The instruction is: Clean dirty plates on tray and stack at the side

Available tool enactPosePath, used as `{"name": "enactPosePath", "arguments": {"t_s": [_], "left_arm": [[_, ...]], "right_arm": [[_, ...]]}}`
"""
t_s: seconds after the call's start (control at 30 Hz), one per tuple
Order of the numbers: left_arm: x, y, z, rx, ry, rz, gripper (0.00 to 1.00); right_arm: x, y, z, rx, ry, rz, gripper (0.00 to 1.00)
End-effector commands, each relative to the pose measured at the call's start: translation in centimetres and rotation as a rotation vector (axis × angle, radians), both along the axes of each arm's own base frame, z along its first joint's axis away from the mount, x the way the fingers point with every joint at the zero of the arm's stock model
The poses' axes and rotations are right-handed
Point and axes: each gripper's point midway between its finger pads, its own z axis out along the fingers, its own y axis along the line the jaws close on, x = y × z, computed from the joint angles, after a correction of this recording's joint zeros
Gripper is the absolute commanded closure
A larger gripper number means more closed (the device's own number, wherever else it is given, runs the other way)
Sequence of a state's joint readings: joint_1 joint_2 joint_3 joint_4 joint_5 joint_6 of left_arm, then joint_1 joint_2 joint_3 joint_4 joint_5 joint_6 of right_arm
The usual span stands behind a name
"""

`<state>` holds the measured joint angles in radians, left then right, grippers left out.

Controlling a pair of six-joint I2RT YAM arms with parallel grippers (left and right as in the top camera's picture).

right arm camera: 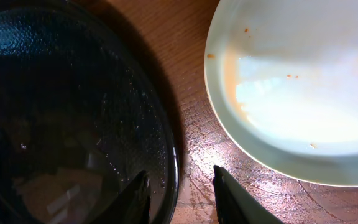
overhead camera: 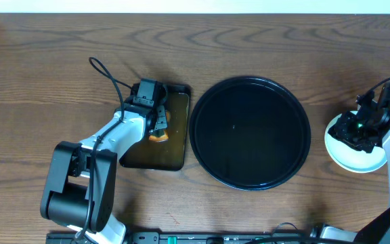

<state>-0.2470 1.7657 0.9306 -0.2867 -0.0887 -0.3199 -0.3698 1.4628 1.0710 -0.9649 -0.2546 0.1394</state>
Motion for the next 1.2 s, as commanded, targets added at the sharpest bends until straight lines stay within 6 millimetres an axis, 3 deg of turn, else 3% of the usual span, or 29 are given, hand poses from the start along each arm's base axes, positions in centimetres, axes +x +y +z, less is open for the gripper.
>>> {"name": "enactPosePath", "arguments": {"t_s": [0.0, 0.13, 0.23, 0.33, 0.47, 0.57, 0.8, 1.17], "left_arm": [[-2.3, 0.5, -2.2, 0.021, 0.088, -0.007, 0.46], [-1.5, -0.2, -0.6, -0.007, 0.046, -0.045, 0.48], [-0.8, -1.4, 1.4, -0.07, -0.002, -0.073, 0.55], [-0.5, -2.1, 3.2, -0.113, -0.047, -0.089, 0.68], [-0.6, -3.4, 4.5, -0.186, -0.066, -0.121, 0.76], [-1.3, -4.0, 4.1, -0.22, -0.03, -0.133, 0.78], [-2.6, -2.6, 1.9, -0.153, 0.035, -0.103, 0.8], [-2.5, -1.7, 1.6, -0.102, 0.034, -0.083, 0.8]], "right_arm": [[-0.1, 0.5, 0.3, 0.0, -0.013, 0.027, 0.68], [-0.1, 0.4, 0.3, -0.001, -0.013, 0.027, 0.68], [-0.1, 0.4, 0.3, -0.001, -0.013, 0.027, 0.68], [-0.1, 0.4, 0.3, -0.001, -0.013, 0.027, 0.68], [-0.1, 0.4, 0.3, -0.001, -0.013, 0.027, 0.68], [-0.1, 0.4, 0.3, -0.001, -0.013, 0.027, 0.68], [-0.2, 0.5, 0.3, 0.0, -0.01, 0.027, 0.68], [-0.2, 0.4, 0.3, -0.005, -0.01, 0.033, 0.68]]}}
